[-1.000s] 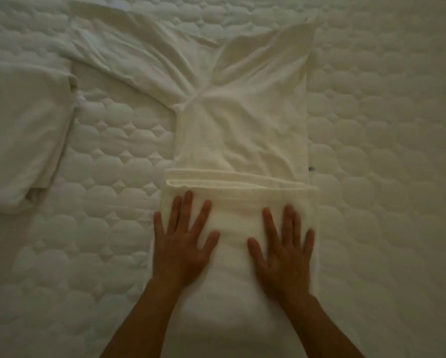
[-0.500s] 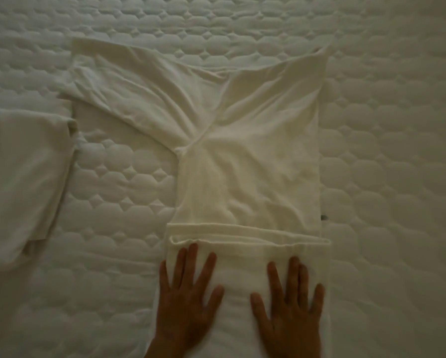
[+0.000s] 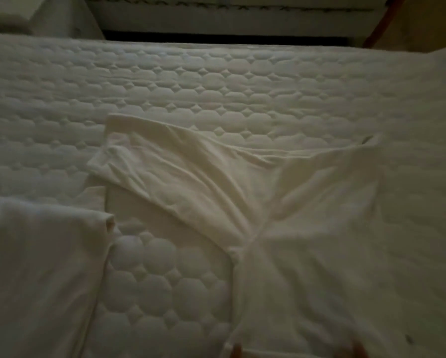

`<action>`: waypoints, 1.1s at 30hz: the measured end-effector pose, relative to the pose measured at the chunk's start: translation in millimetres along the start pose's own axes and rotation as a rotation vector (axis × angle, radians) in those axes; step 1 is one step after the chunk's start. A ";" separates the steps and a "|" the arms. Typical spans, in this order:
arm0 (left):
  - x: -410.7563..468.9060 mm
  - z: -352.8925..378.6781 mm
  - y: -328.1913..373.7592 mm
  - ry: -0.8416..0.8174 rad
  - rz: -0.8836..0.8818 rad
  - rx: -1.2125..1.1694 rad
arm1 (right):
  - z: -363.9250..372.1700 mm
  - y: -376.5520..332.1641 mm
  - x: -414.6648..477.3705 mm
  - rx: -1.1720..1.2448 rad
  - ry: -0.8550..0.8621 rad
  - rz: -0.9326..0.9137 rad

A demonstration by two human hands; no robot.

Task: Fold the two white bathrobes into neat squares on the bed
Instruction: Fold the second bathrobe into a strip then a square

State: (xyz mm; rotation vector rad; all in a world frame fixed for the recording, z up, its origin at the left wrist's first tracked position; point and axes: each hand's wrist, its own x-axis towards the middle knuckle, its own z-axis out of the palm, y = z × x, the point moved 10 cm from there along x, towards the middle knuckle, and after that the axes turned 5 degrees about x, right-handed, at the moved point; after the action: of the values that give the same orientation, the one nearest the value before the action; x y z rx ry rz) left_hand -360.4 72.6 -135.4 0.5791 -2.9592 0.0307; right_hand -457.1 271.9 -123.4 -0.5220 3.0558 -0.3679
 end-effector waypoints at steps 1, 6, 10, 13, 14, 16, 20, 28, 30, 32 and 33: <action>9.4 6.5 -15.5 -0.067 0.006 -0.080 | 11.5 -21.1 10.1 0.037 -0.016 -0.048; 137.5 23.8 -105.0 -0.135 0.021 -0.122 | 69.2 -138.4 115.8 0.083 -0.252 -0.102; 264.1 51.5 -165.3 -0.289 0.046 -0.100 | 90.7 -225.0 210.8 0.004 -0.201 -0.170; 305.6 72.5 -253.9 -0.451 -0.214 -0.083 | 111.3 -284.7 257.1 -0.030 -0.263 -0.241; 310.1 72.1 -284.5 -0.469 -0.320 -0.107 | 116.0 -304.0 269.2 -0.038 -0.280 -0.276; 314.7 70.2 -336.7 -0.488 -0.496 -0.180 | 129.4 -342.9 288.6 -0.063 -0.306 -0.360; 334.1 52.5 -393.7 -0.391 -0.682 -0.422 | 156.1 -373.9 306.0 -0.059 -0.350 -0.323; 334.6 21.9 -348.5 -0.649 -0.720 -1.175 | 131.9 -384.6 308.3 0.318 -0.637 -0.146; 340.2 -12.5 -315.7 -0.634 -0.664 -1.151 | 92.8 -396.2 305.7 0.878 -0.626 0.025; 348.1 -46.7 -282.2 -0.613 -0.581 -1.002 | 56.1 -398.1 300.0 1.276 -0.647 0.206; 352.7 -60.9 -266.5 -0.610 -0.535 -0.955 | 40.1 -394.0 299.5 1.349 -0.632 0.246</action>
State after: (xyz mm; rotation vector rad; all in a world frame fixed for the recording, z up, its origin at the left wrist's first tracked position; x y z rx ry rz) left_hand -576.7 -303.5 -31.2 1.2970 -2.6547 -1.7285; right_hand -609.3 -197.0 -64.2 -0.1016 1.6586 -1.6060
